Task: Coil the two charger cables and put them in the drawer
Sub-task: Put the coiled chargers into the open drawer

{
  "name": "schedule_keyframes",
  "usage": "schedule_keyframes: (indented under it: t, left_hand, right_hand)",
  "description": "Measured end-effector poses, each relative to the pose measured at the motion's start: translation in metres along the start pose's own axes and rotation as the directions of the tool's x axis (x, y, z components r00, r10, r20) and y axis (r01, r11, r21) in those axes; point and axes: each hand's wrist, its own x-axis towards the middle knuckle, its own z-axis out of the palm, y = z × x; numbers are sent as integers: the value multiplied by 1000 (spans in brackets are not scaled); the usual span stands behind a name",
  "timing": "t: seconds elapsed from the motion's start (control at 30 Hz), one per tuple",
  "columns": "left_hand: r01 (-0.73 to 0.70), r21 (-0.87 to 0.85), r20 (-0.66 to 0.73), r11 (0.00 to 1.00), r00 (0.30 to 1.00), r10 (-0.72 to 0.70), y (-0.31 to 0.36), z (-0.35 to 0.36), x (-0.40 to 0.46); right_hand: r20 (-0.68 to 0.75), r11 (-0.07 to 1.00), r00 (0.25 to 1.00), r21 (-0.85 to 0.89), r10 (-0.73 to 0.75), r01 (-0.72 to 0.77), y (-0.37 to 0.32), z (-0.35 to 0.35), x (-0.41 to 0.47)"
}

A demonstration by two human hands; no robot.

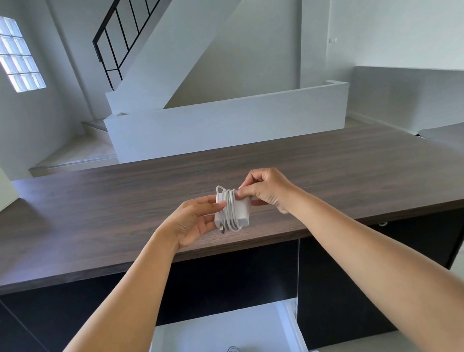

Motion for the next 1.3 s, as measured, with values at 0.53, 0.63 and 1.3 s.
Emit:
schedule_keyframes:
  t: [0.53,0.63,1.3]
  left_hand:
    - [28,0,-159,1000,987,-28,-1,-7,2]
    - [13,-30,-152,999,988,-17,0,-8,3]
    - [25,53,-248,998,969,-11,5,-8,7]
  right_hand:
    - [62,957,990,-255,-125,136,17,7,5]
    - [65,968,991,-217,-114,125,16,10,4]
    - [-20,916,984,368,180,-160,18,19,13]
